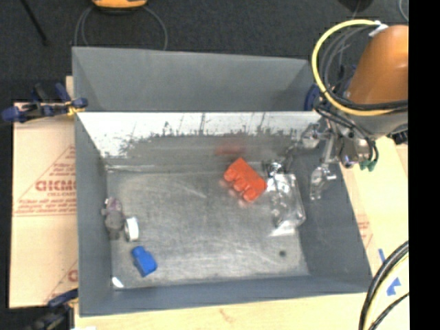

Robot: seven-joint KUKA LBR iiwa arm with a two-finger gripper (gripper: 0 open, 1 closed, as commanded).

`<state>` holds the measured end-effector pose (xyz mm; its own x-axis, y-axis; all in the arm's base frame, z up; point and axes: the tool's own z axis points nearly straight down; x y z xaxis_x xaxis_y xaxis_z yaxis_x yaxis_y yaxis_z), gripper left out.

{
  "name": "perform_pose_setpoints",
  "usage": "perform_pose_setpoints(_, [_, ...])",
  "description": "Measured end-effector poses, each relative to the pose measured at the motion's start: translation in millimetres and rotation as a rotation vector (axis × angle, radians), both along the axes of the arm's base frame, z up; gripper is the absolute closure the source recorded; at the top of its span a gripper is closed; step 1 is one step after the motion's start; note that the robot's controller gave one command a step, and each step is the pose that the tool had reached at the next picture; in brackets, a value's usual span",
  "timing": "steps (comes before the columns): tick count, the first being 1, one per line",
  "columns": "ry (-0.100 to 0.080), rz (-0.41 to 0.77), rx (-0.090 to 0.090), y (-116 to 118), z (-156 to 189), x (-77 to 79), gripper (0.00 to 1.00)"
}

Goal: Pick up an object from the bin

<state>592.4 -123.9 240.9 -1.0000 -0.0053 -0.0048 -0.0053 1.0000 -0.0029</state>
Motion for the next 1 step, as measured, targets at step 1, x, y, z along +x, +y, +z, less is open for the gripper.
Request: perform_pose_setpoints(1, [0.002, 0.238, 0.001, 28.0, -138.5, 40.8, 0.0])
